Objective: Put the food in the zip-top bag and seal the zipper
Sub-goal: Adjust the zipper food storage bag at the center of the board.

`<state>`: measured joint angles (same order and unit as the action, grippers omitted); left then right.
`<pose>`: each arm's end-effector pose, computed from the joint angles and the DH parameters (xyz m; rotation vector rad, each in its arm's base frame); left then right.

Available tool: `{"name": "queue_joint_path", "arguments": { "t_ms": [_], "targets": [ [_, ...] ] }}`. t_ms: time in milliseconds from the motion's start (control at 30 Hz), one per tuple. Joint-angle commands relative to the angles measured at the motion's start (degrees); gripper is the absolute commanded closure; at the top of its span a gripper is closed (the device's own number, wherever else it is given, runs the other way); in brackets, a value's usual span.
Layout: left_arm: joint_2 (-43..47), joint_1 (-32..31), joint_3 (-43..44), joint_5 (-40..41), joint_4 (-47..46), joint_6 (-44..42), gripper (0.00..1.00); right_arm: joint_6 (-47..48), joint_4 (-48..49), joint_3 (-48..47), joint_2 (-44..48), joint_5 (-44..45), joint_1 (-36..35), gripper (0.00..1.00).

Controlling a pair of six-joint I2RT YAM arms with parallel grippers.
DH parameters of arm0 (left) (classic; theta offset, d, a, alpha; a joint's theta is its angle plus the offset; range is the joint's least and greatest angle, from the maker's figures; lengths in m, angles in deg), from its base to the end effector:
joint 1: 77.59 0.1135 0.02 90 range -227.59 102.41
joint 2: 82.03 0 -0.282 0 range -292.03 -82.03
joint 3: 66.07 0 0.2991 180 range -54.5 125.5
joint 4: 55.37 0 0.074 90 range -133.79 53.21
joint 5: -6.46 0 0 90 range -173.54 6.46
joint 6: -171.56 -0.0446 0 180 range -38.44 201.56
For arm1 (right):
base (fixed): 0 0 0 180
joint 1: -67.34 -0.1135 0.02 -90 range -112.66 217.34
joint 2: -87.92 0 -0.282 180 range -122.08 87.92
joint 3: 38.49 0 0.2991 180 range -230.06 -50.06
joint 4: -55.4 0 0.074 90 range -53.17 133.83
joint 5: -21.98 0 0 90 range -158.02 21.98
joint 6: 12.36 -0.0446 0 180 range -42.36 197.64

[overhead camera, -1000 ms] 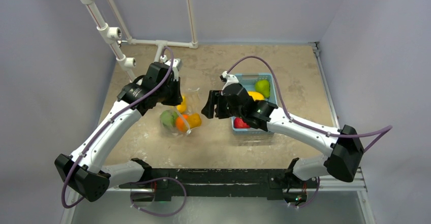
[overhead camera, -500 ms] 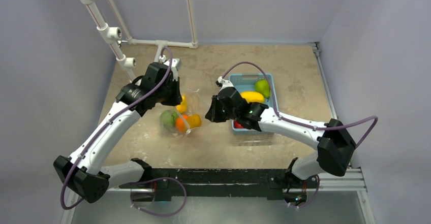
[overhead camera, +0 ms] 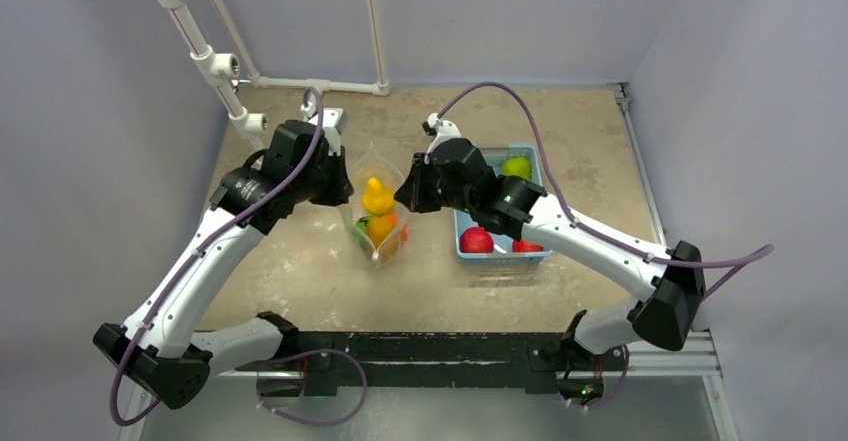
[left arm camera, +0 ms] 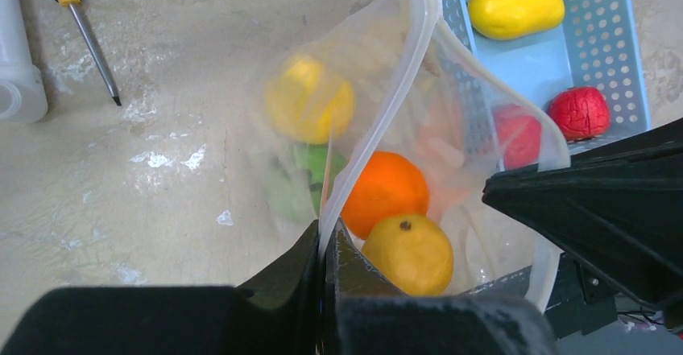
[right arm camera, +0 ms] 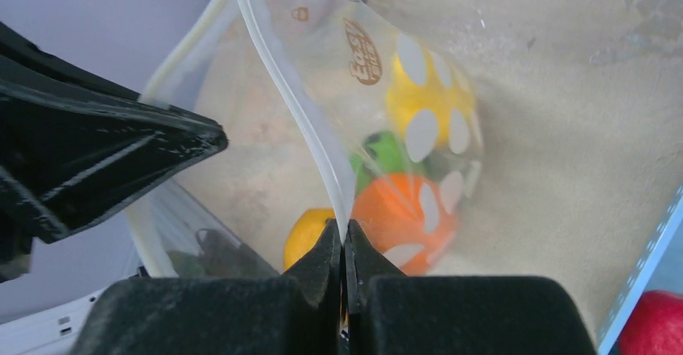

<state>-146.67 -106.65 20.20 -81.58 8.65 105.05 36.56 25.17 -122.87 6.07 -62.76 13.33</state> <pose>0.2322 -0.1273 0.3986 0.0964 2.3465 -0.4226 0.2288 0.3080 0.3508 -0.1858 2.1783 0.9068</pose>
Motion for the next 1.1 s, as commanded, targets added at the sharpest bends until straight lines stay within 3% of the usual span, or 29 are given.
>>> {"name": "queue_joint_path", "arguments": {
  "t_ms": [0, 200, 500, 667, 833, 1067],
  "targets": [
    [2.0, -0.2, 3.9, 0.3, 1.0, 0.4, 1.0, 4.0, -4.5, -7.1, 2.0, 1.1, -0.2, 1.0],
    [2.4, -0.2, 2.4, -0.4, 0.1, 1.1, 1.0, 5.8, -7.2, -12.6, 2.0, 2.0, -0.1, 1.0],
    [0.3, -0.2, -10.6, -4.5, -7.8, 2.8, 1.0, 4.3, 0.0, 3.2, -2.3, -1.4, 0.0, 1.0],
    [1.7, -0.2, -4.8, -7.9, -6.7, 0.6, 1.0, 4.1, -3.8, -1.6, -1.7, 2.7, 0.0, 1.0],
    [3.5, -0.2, 3.7, -5.6, -4.1, 0.7, 1.0, 4.3, -8.0, -10.9, -1.5, 9.4, 0.0, 1.0],
    [2.1, -0.2, -6.6, -3.7, -7.6, 3.2, 1.0, 5.1, -2.5, -3.9, -3.4, 6.4, 1.1, 1.0]
  ]
}}
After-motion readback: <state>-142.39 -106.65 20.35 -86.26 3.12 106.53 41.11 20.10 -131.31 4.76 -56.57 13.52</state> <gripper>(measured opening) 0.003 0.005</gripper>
